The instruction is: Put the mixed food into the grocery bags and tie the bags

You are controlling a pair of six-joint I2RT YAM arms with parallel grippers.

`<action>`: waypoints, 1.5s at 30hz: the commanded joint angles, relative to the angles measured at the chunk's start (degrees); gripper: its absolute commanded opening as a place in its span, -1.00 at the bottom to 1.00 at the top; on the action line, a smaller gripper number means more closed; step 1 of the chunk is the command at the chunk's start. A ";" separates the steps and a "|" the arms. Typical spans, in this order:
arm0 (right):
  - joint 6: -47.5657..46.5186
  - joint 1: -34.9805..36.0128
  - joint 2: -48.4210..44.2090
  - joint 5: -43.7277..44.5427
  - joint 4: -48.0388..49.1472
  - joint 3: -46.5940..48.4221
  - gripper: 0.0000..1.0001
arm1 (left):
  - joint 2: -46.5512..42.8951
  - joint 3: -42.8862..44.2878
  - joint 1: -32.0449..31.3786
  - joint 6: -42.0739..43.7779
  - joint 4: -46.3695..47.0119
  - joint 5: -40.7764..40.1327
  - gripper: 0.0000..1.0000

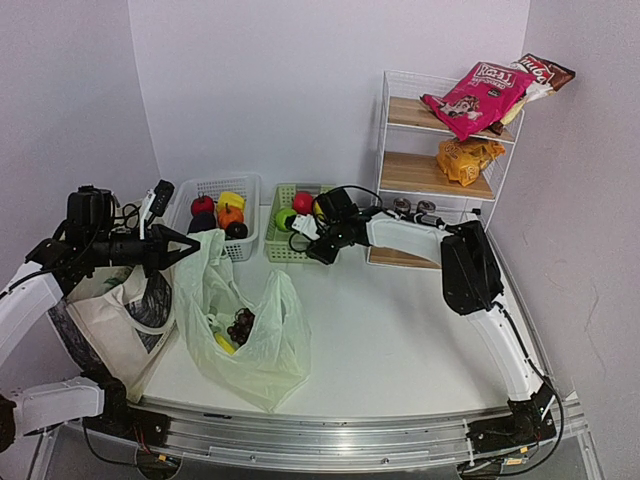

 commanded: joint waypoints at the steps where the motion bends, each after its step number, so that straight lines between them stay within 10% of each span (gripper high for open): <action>1: 0.63 1.11 -9.46 -0.81 0.01 -5.34 0.39 | -0.45 0.06 0.29 -0.03 1.87 -0.40 -1.00; 9: 7.32 5.13 -27.39 -0.63 -0.28 -14.71 0.81 | -0.82 -0.57 0.24 0.18 2.99 0.25 -1.00; 17: 41.40 10.80 -46.82 -4.97 -2.74 -33.97 0.84 | -1.77 -2.12 0.32 0.59 5.03 1.42 -1.00; 25: 61.27 18.56 -43.55 -0.54 -2.18 -33.38 0.91 | -0.91 -2.34 0.27 1.91 6.78 3.08 -1.00; 34: 62.03 21.52 -38.37 -5.16 -1.34 -31.49 0.90 | -2.00 -2.48 0.25 2.42 6.07 3.15 -1.00; 36: 63.01 21.53 -37.50 -6.67 -1.19 -31.96 0.72 | -2.19 -2.65 0.28 1.91 6.37 3.03 -1.00; 39: 63.37 21.53 -36.23 -10.71 -0.66 -30.81 -0.50 | -2.63 -2.54 0.27 0.78 6.71 2.37 -1.00; 41: 60.98 21.49 -36.98 -11.58 -0.39 -30.08 -0.97 | -2.87 -2.13 0.25 -0.61 6.78 1.62 -1.00; 45: 53.43 19.27 -46.42 -5.98 -0.37 -32.59 -1.00 | -5.78 -0.43 0.25 -6.68 11.69 -1.93 -1.00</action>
